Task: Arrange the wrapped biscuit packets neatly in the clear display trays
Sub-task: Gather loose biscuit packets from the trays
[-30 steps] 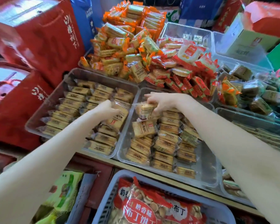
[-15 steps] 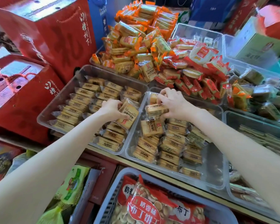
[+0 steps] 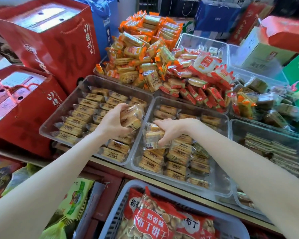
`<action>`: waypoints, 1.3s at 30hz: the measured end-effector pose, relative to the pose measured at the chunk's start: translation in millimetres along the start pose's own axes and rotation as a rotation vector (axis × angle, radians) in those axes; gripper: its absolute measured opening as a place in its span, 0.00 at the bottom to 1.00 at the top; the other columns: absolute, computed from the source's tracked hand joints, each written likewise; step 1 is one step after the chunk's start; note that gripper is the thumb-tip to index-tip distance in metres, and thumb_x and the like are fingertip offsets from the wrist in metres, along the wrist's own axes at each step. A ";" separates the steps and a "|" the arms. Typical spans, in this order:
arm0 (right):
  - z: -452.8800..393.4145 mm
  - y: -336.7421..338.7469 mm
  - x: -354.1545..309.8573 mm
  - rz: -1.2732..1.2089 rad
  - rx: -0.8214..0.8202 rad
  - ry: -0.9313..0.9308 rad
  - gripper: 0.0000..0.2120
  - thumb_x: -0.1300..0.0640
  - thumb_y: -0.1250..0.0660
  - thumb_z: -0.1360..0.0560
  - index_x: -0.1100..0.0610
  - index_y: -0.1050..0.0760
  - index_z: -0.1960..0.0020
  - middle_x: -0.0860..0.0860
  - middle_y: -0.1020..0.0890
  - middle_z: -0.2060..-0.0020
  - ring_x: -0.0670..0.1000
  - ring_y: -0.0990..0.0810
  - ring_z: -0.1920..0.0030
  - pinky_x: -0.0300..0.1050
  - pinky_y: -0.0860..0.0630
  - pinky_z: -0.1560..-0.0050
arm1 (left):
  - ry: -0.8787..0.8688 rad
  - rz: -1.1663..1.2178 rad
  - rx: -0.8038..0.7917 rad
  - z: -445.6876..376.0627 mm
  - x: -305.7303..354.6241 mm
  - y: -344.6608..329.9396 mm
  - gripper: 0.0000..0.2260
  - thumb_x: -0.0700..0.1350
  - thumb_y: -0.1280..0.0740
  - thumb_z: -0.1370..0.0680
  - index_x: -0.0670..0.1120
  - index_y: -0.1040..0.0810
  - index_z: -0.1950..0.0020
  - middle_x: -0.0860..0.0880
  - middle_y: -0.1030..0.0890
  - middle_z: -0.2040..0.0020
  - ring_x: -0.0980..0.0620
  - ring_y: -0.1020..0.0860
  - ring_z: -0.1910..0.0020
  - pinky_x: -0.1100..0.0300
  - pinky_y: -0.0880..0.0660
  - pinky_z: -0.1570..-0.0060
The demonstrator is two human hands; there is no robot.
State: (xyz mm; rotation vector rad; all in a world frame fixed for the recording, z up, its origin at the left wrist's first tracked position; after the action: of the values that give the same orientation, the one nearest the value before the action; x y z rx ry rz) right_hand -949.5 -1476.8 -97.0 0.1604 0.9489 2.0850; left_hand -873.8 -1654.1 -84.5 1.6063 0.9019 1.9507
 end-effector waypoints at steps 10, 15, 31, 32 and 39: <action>17.3 -27.6 -22.9 0.201 -0.025 -0.051 0.49 0.44 0.29 0.30 0.40 0.61 0.24 0.59 0.44 0.25 0.61 0.47 0.26 0.61 0.40 0.30 | -0.132 -0.124 0.024 23.4 9.9 7.3 0.34 0.40 0.24 0.33 0.46 0.33 0.30 0.47 0.28 0.40 0.48 0.32 0.41 0.58 0.34 0.43; 27.3 -37.7 -24.2 0.237 0.245 -0.041 0.48 0.37 0.30 0.33 0.40 0.57 0.24 0.60 0.40 0.29 0.63 0.49 0.28 0.62 0.49 0.29 | -0.154 -0.121 0.026 31.5 18.8 4.9 0.34 0.40 0.25 0.33 0.47 0.34 0.30 0.49 0.28 0.41 0.49 0.32 0.42 0.59 0.35 0.45; 122.3 -92.2 91.9 -0.151 0.123 -0.263 0.50 0.42 0.27 0.32 0.53 0.55 0.23 0.55 0.44 0.28 0.55 0.40 0.29 0.50 0.36 0.30 | -0.325 0.013 -0.354 39.2 115.0 -67.1 0.32 0.43 0.23 0.33 0.48 0.32 0.31 0.50 0.26 0.41 0.54 0.25 0.50 0.65 0.25 0.53; 116.9 -98.7 91.1 -0.090 0.126 -0.264 0.49 0.43 0.27 0.31 0.55 0.54 0.23 0.56 0.44 0.28 0.56 0.41 0.29 0.51 0.36 0.31 | -0.361 -0.051 -0.408 39.8 121.0 -79.3 0.33 0.45 0.23 0.32 0.48 0.33 0.30 0.51 0.27 0.39 0.54 0.26 0.47 0.63 0.27 0.49; 93.9 -124.6 99.5 0.391 0.342 -0.286 0.50 0.42 0.33 0.27 0.59 0.64 0.23 0.57 0.52 0.24 0.58 0.53 0.24 0.55 0.56 0.26 | -0.433 -0.454 -0.655 35.8 116.9 -144.7 0.37 0.46 0.27 0.29 0.48 0.42 0.25 0.48 0.33 0.31 0.49 0.31 0.35 0.60 0.34 0.40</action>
State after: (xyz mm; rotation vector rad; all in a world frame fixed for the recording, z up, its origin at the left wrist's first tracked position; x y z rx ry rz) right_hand -897.1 -1303.5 -135.1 0.8587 1.1558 2.1460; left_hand -872.9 -1466.0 -107.1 1.2194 0.3476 1.3102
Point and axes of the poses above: each hand's wrist, its own z-axis away from the middle knuckle, its own y-axis out of the back of the hand, x = y × z, the point moved 5 cm from there along -z, towards the middle knuckle
